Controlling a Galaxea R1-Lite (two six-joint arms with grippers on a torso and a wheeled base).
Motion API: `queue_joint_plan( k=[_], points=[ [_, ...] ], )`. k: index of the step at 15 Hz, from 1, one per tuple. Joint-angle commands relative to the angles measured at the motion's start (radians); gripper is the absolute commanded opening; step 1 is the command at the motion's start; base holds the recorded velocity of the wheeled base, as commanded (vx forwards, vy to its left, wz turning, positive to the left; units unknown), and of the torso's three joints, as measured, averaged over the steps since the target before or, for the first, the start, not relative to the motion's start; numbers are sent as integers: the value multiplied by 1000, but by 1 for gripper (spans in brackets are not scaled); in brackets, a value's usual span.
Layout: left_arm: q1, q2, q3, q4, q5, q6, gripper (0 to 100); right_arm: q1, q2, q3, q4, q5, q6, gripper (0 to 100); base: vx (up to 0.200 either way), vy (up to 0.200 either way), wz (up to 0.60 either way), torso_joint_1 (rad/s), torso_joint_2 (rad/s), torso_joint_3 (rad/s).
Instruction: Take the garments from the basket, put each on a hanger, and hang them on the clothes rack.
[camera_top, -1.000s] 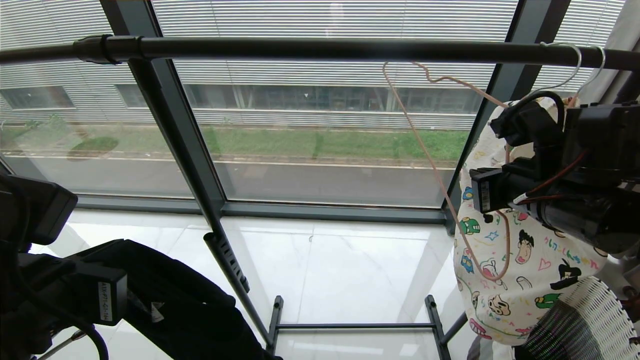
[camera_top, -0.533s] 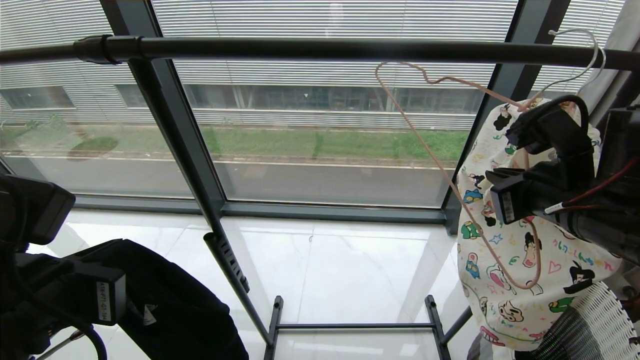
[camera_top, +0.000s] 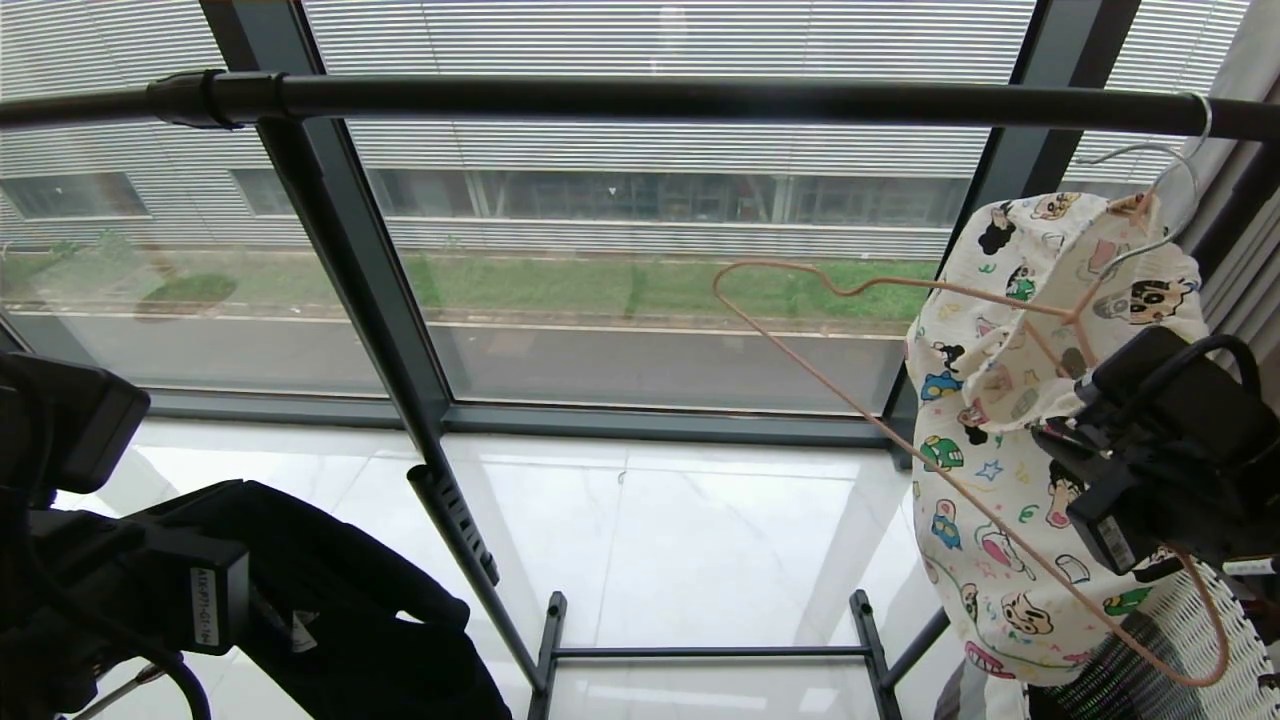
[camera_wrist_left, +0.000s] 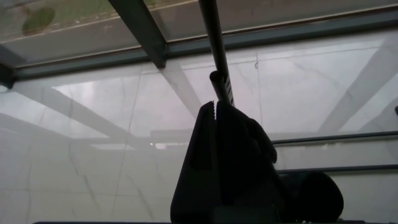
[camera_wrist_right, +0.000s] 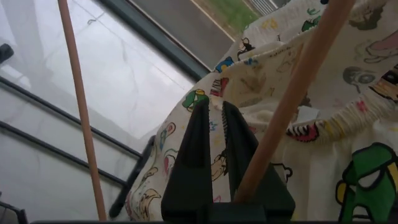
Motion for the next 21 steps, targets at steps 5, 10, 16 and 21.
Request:
queue_joint_plan(
  k=[5, 10, 16, 21],
  points=[
    [0, -5, 2, 0, 1, 2, 0, 24, -62, 65, 1, 16, -66, 0, -200, 0, 0, -1, 0, 0],
    [-13, -9, 4, -1, 1, 8, 0, 125, -64, 104, 1, 53, -66, 0, -200, 0, 0, 0, 2, 3],
    [-139, -9, 7, 0, 1, 8, 0, 134, -90, 122, 1, 234, -106, 0, -200, 0, 0, 2, 3, 3],
    [-181, -6, 7, -1, 1, 8, 0, 137, -107, 145, 1, 306, -159, 0, -200, 0, 0, 0, 0, 2]
  ],
)
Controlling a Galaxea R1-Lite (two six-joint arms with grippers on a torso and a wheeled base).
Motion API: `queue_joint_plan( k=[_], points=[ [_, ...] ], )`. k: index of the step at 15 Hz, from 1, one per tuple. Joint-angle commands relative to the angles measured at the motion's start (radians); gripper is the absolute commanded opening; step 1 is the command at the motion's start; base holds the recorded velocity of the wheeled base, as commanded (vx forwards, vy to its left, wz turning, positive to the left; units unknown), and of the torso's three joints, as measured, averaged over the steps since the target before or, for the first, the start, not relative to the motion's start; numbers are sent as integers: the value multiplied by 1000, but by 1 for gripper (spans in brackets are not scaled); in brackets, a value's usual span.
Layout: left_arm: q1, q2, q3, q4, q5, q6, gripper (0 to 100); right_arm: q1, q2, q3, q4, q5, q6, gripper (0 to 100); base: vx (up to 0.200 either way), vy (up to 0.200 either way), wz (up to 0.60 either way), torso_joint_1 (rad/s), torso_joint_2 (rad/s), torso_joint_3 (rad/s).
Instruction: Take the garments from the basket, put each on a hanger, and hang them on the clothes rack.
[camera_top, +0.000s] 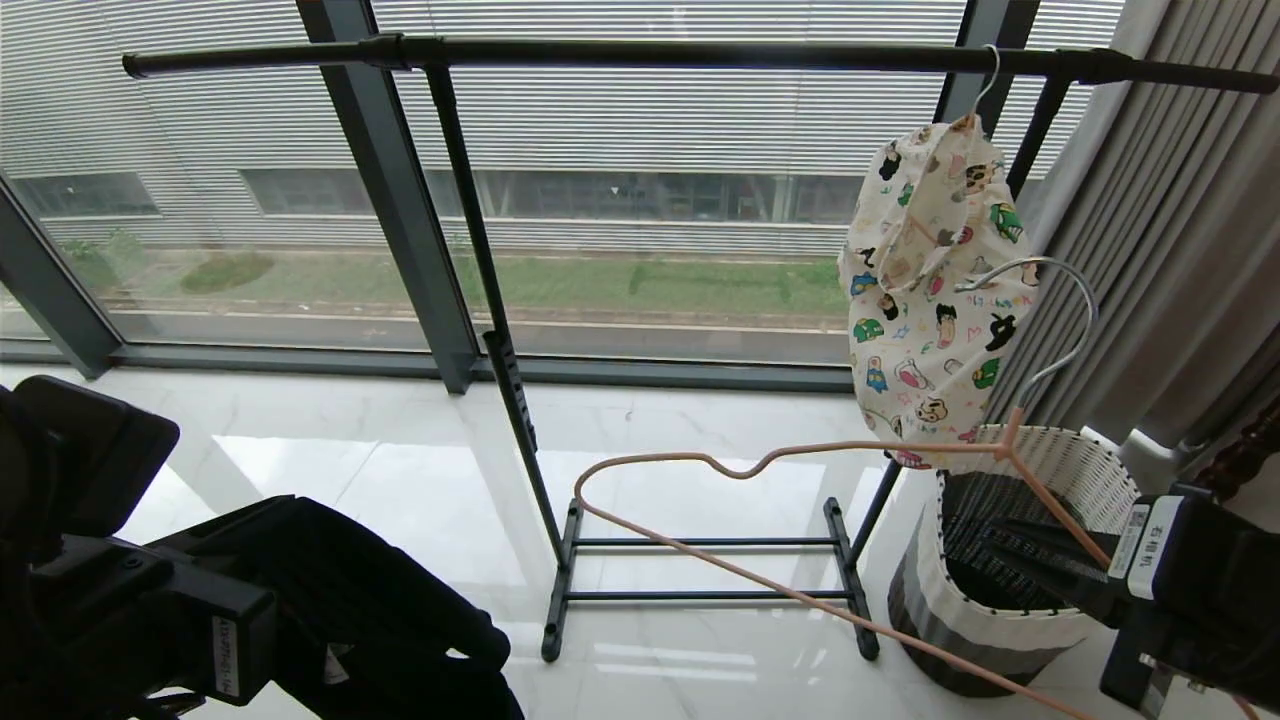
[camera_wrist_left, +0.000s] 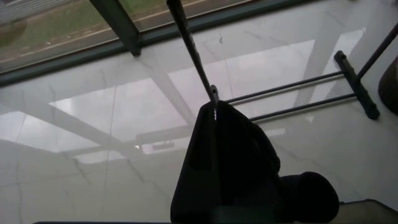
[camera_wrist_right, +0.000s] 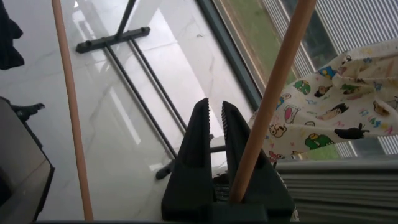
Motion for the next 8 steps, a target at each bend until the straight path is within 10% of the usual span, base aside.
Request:
queue_joint_plan(
  k=[1, 8],
  points=[
    [-25, 5, 0, 1, 1, 0, 0, 5, -3, 2, 0, 9, -5, 0, -200, 0, 0, 2, 2, 2],
    [-45, 245, -158, -154, 16, -58, 0, 60, 37, -2, 0, 10, -57, 0, -29, 0, 0, 0, 1, 0]
  ],
)
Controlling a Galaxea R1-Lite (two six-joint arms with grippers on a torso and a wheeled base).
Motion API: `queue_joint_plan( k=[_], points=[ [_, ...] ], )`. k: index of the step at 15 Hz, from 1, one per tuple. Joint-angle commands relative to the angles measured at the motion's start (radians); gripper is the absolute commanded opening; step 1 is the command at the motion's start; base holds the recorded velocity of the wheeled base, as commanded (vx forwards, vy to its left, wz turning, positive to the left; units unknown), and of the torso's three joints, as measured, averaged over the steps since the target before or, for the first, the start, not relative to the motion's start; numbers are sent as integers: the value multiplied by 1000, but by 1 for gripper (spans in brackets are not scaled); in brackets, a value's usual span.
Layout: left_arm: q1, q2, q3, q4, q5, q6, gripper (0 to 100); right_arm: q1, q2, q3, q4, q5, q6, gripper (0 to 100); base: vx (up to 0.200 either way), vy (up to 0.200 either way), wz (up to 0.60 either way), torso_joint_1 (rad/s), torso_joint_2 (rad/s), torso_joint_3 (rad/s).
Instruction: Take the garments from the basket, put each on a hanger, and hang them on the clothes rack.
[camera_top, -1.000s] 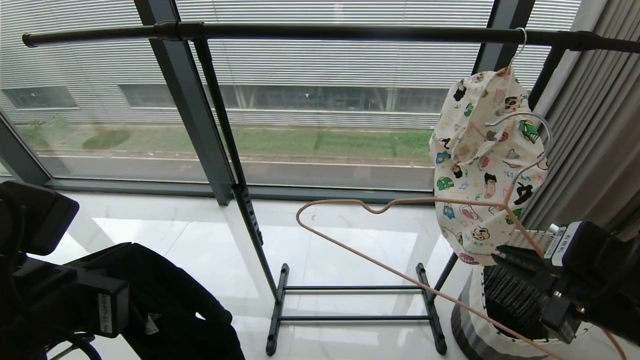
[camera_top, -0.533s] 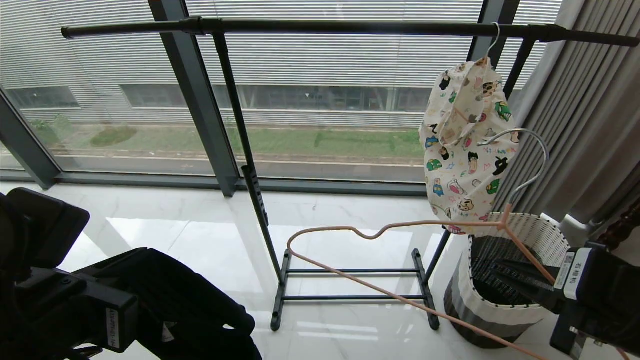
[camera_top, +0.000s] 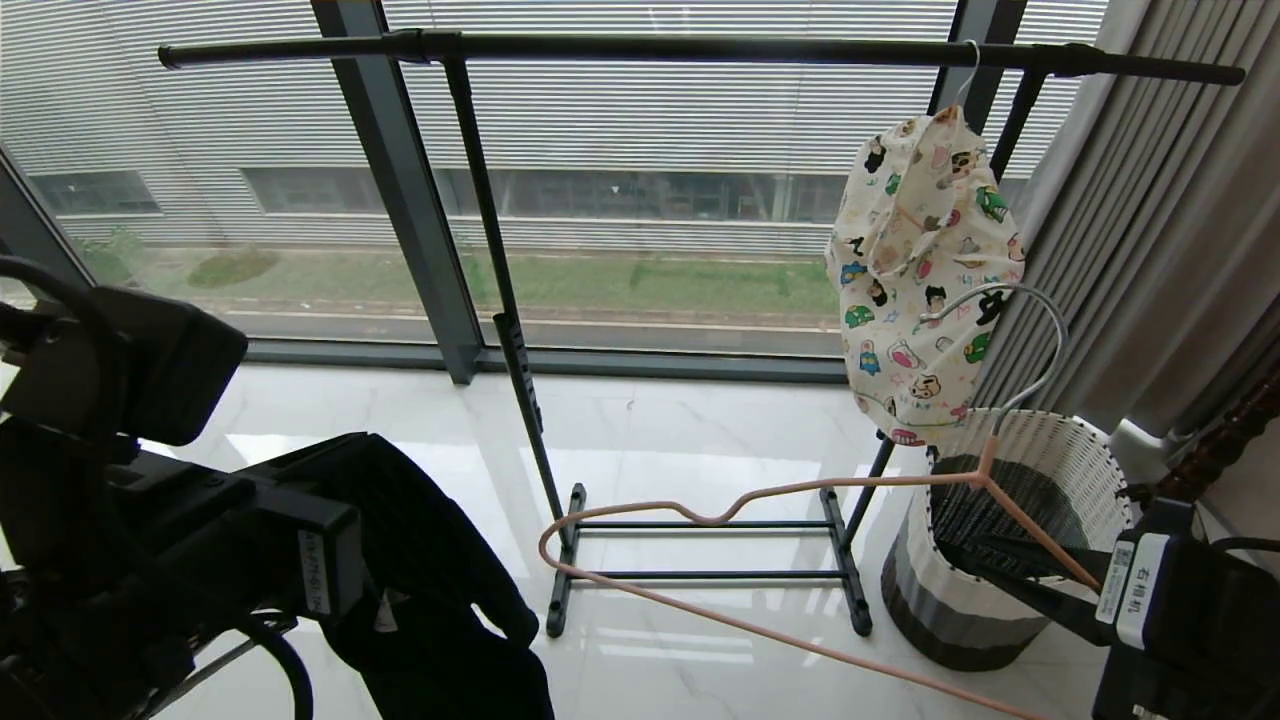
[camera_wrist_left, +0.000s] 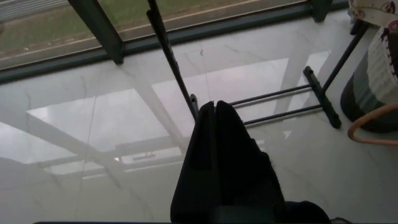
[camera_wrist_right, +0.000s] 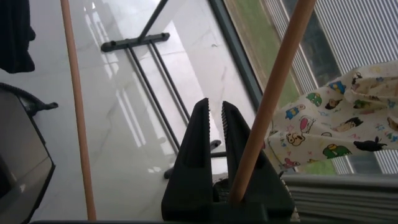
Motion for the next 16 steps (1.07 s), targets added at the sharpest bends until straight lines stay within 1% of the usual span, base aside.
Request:
queue_joint_plan(
  k=[1, 4, 5, 6, 7, 9, 11, 13, 14, 15, 16],
  points=[
    [0, 140, -84, -29, 18, -14, 0, 19, 33, -4, -2, -5, -3, 0, 0, 0, 0, 0, 0, 0],
    [0, 210, -138, -32, 30, -30, 0, 22, 77, -27, -10, -6, -3, 0, 0, 0, 0, 0, 0, 0],
    [0, 241, -147, -46, 47, -63, 0, 28, 90, -41, -10, -6, -3, 0, 0, 0, 0, 0, 0, 0],
    [0, 275, -165, -60, 90, -97, 0, 35, 103, -55, -10, -6, -3, 0, 0, 0, 0, 0, 0, 0],
    [-2, 299, -184, -61, 128, -108, 0, 35, 120, -69, -10, -8, -3, 0, 0, 0, 0, 0, 0, 0],
    [-6, 314, -205, -63, 137, -113, 0, 35, 146, -93, -21, -8, 0, 0, 0, 0, 0, 0, 0, 0],
    [-6, 314, -210, -63, 137, -116, 0, 34, 179, -101, -68, -14, 3, 0, 0, 0, 0, 0, 0, 0],
    [-6, 321, -210, -63, 137, -139, 0, 32, 217, -106, -128, -17, 4, 0, 0, 0, 0, 0, 0, 0],
    [-6, 325, -211, -63, 147, -152, 0, 31, 235, -109, -157, -37, 4, 0, 0, 0, 0, 0, 0, 0],
    [-6, 327, -223, -63, 163, -160, 0, 31, 243, -109, -171, -67, 6, 0, 0, 0, 0, 0, 0, 0],
    [-2, 331, -240, -63, 174, -163, 0, 31, 246, -109, -174, -83, 15, 0, 0, 0, 0, 0, 0, 0]
  ],
)
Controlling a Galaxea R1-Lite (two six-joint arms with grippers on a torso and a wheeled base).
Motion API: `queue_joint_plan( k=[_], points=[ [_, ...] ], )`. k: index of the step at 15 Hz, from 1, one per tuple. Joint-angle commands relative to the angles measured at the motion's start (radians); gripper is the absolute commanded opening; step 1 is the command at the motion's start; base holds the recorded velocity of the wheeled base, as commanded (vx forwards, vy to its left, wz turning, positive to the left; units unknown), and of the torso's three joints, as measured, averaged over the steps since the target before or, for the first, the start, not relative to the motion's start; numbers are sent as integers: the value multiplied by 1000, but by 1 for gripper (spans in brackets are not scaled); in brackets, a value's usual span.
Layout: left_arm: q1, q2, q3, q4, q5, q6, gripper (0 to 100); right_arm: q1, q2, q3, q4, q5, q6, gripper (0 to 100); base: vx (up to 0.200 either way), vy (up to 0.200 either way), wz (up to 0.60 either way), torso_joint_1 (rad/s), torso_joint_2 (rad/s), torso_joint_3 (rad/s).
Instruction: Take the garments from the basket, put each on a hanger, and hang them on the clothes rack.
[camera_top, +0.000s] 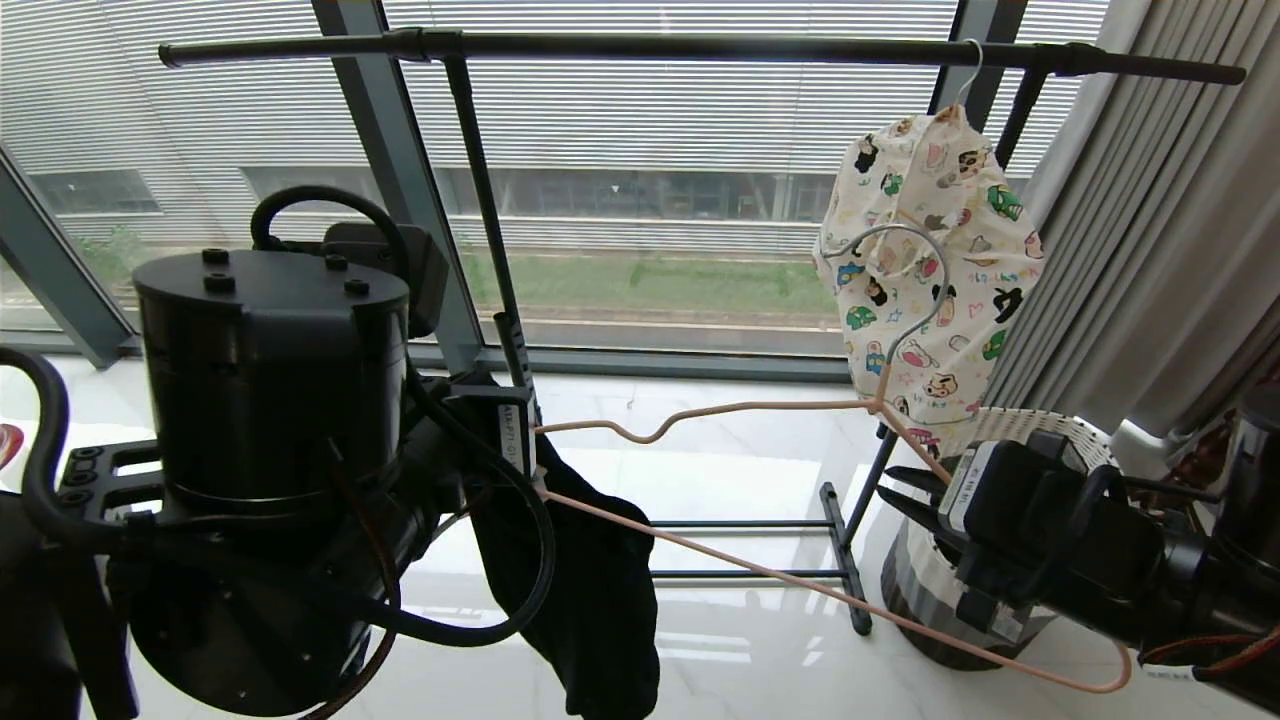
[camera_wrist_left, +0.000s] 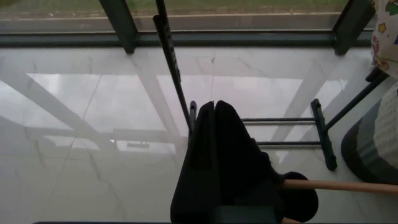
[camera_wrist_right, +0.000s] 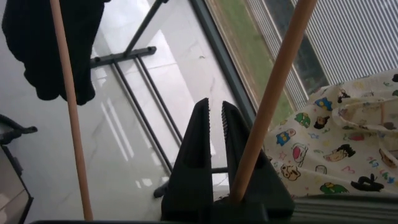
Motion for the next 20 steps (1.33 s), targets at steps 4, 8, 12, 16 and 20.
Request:
queue_joint_plan(
  k=[4, 8, 12, 16, 20],
  points=[
    [-15, 18, -23, 1, 6, -15, 0, 2, 57, -53, -4, -52, 54, 0, 0, 0, 0, 0, 0, 0],
    [-10, 86, -60, 0, 7, -20, 0, 19, 86, -86, -14, -56, 54, 0, 0, 0, 0, 0, 0, 0],
    [3, 136, -155, 4, 13, -32, 0, 24, 115, -88, -14, -105, 56, 0, 0, 0, 0, 0, 0, 0],
    [57, 130, -156, 18, 18, -26, 0, 21, 121, -96, -14, -187, 70, 0, 0, 0, 0, 0, 0, 0],
    [36, 119, -158, 95, 16, -27, 0, 21, 152, -149, -16, -237, 102, 0, 0, 0, 0, 0, 0, 0]
  ],
)
